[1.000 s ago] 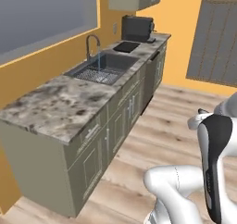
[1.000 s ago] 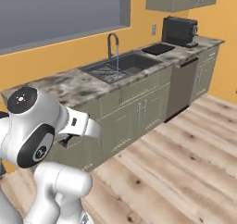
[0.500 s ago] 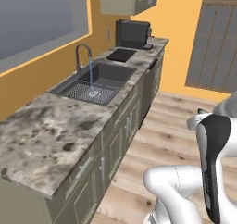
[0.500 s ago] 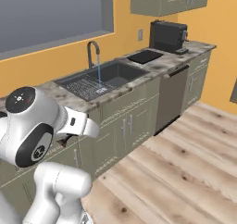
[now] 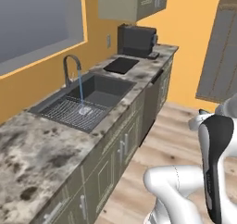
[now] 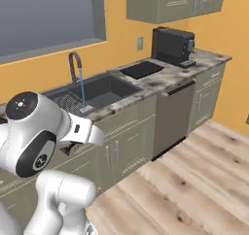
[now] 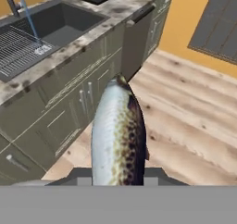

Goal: Take the fish out of the fridge, briefly rinse it in the sink, and place it on the tray next to the sink.

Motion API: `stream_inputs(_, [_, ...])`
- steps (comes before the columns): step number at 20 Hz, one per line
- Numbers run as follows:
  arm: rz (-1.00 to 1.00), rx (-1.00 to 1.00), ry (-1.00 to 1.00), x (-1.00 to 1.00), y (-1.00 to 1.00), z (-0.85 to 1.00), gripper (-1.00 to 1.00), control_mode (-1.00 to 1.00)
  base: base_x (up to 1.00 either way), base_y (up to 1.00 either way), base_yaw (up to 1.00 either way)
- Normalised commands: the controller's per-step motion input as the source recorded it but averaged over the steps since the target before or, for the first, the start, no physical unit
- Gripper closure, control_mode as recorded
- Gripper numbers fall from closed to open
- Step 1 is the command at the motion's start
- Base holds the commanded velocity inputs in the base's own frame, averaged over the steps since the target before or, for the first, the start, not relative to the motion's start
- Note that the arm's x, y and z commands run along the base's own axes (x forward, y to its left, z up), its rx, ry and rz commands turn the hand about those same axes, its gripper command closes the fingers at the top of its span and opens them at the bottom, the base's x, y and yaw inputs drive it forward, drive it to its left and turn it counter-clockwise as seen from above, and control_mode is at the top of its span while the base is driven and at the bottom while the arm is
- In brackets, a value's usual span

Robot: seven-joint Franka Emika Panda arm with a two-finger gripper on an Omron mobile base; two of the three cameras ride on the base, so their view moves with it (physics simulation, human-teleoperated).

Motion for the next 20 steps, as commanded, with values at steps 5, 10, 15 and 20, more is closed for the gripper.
stream_inputs(5, [0.00,0.00,0.00,0.00,0.00,0.00,1.00,1.00,0.87,-0.19,0.47])
stream_inputs(10, [0.00,0.00,0.00,0.00,0.00,0.00,1.00,1.00,0.58,-0.12,0.56])
stream_inputs(15, [0.00,0.00,0.00,0.00,0.00,0.00,1.00,1.00,0.31,-0.39,0.48])
stream_inputs(20, [0.00,0.00,0.00,0.00,0.00,0.00,1.00,1.00,0.19,-0.64,0.38])
